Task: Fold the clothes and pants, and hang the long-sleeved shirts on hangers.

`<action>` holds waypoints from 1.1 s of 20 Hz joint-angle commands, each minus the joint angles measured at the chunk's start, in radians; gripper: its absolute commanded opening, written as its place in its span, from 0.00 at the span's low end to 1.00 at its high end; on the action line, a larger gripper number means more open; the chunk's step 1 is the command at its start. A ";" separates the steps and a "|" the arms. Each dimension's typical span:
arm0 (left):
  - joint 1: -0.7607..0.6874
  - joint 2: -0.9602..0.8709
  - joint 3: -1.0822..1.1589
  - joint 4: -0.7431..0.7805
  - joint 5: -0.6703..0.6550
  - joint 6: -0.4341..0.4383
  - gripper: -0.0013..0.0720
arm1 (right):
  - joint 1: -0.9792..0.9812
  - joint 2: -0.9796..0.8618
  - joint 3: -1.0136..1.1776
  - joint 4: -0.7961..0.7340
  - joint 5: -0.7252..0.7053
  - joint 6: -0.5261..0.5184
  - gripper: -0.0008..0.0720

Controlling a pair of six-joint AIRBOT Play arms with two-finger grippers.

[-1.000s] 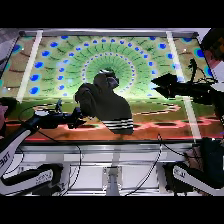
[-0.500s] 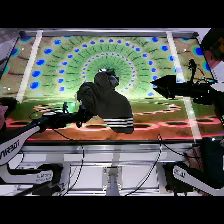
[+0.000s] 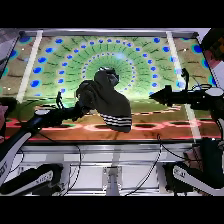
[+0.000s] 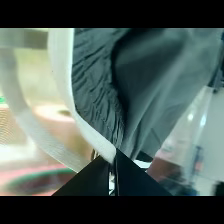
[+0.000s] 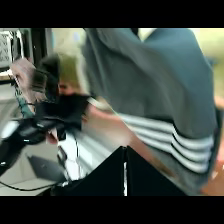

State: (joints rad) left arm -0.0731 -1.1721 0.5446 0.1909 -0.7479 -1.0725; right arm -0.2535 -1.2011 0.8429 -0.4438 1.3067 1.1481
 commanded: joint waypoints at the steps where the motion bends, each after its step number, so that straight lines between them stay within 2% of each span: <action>1: -0.002 0.166 0.001 0.320 0.063 -0.216 0.04 | 0.016 0.002 -0.171 -0.005 0.012 -0.016 0.02; 4: -0.025 0.219 0.001 0.574 0.056 -0.383 0.04 | 0.096 0.001 -0.344 -0.005 -0.025 -0.007 0.02; 5: -0.033 0.224 0.001 0.628 0.055 -0.416 0.04 | 0.137 0.001 -0.389 -0.005 -0.058 0.020 0.07; 6: -0.042 0.224 0.001 0.663 0.051 -0.440 0.04 | 0.177 0.000 -0.420 -0.006 -0.103 0.054 0.25; 7: -0.047 0.224 0.001 0.671 0.047 -0.443 0.04 | 0.213 -0.001 -0.433 -0.006 -0.142 0.076 0.48; 8: -0.053 0.224 0.001 0.670 0.039 -0.443 0.04 | 0.250 -0.001 -0.433 -0.008 -0.182 0.087 0.58; 14: -0.059 0.225 0.001 0.670 0.021 -0.442 0.04 | 0.393 -0.001 -0.430 0.000 -0.425 0.233 0.58; 21: -0.059 0.225 0.001 0.670 0.021 -0.438 0.04 | 0.462 -0.024 -0.430 0.058 -0.623 0.240 0.57; 22: -0.059 0.225 0.001 0.670 0.022 -0.438 0.04 | 0.462 -0.036 -0.430 0.068 -0.628 0.240 0.53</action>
State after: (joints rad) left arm -0.1322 -0.9474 0.5446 0.8581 -0.7261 -1.5112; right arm 0.1913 -1.2194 0.4133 -0.4000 0.7647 1.3800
